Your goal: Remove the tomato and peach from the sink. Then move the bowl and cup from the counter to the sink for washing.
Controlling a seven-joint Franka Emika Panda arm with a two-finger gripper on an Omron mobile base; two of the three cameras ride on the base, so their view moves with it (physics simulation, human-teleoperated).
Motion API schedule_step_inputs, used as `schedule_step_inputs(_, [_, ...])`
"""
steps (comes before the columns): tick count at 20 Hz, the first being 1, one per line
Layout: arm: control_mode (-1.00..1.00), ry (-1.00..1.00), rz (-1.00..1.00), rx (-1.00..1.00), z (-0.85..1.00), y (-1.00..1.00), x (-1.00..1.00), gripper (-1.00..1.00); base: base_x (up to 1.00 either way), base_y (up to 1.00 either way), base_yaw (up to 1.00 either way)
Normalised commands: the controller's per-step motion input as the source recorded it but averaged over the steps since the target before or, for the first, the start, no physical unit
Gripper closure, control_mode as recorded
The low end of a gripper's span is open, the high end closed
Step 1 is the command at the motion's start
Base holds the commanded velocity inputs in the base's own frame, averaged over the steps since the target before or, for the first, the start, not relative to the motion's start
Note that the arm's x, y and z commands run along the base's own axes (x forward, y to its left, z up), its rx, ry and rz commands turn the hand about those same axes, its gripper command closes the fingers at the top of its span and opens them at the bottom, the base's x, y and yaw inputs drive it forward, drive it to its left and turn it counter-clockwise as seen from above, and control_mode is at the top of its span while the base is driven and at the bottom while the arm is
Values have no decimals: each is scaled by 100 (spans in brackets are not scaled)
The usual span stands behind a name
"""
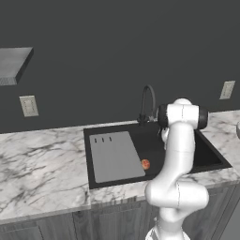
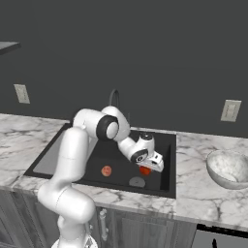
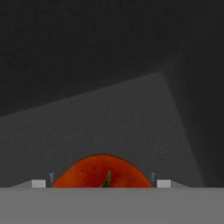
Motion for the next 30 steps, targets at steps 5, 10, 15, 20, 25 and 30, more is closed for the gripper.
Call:
schedule_step_inputs(5, [-100, -11, 0, 4, 19, -6, -30, 100, 0, 0, 0])
schedule_step_inputs(10, [-100, -5, 0, 0, 30, 0, -24, 100, 0, 0, 0])
schedule_step_inputs(15, [-100, -4, 0, 0, 34, 0, -26, 100, 0, 0, 0])
schedule_step_inputs(20, [-100, 0, 0, 0, 41, 0, -20, 100, 0, 0, 0])
schedule_step_inputs(25, [-100, -1, 3, 0, 47, 1, -22, 100, 0, 0, 0])
schedule_step_inputs(30, [-100, 0, 5, 0, 47, 3, -18, 100, 0, 0, 0])
